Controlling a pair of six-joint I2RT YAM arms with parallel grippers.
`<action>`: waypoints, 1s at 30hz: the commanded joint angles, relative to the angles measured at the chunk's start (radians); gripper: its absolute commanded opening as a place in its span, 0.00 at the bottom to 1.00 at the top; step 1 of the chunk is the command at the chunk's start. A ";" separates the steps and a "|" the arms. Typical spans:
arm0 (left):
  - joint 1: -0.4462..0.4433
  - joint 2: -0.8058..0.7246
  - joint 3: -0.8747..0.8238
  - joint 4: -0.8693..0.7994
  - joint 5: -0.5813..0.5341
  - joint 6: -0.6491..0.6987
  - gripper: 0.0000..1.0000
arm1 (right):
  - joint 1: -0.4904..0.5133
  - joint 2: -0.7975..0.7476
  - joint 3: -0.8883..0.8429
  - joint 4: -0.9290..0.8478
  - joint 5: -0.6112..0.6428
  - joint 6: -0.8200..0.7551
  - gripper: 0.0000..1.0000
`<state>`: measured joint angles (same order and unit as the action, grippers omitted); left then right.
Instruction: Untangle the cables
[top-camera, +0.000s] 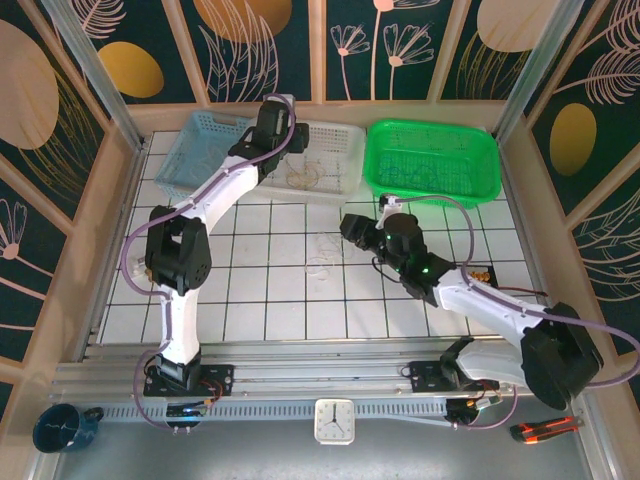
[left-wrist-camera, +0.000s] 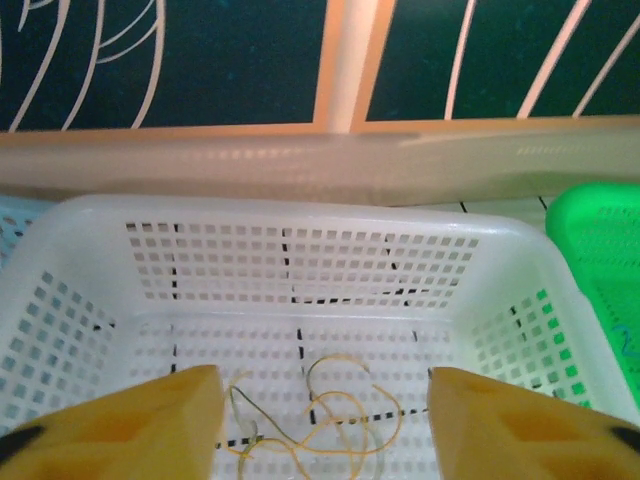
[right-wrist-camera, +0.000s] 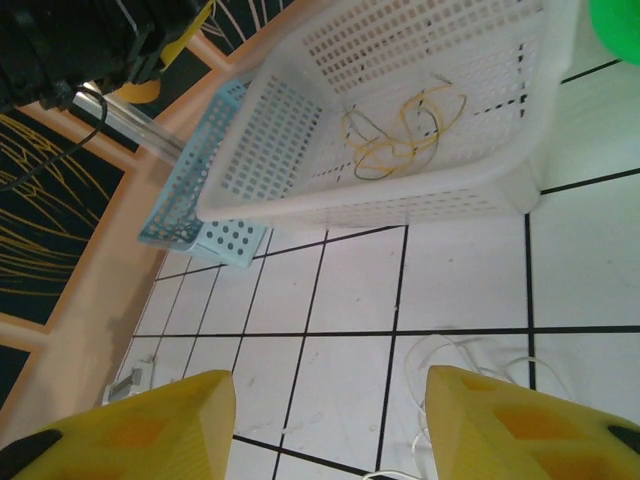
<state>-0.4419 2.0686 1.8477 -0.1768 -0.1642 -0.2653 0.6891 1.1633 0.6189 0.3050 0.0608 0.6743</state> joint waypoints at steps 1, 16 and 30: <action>0.006 -0.054 0.027 -0.020 0.017 0.003 0.68 | -0.018 -0.040 0.019 -0.081 0.037 -0.031 0.53; 0.000 -0.450 -0.501 0.151 0.277 -0.146 0.99 | -0.048 0.151 0.189 -0.335 -0.040 -0.291 0.56; -0.034 -0.667 -1.005 0.355 0.361 -0.346 0.99 | -0.024 0.361 0.182 -0.324 -0.065 -0.312 0.54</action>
<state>-0.4744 1.4433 0.8597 0.0948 0.1761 -0.5690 0.6582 1.4876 0.8001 -0.0269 0.0101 0.3893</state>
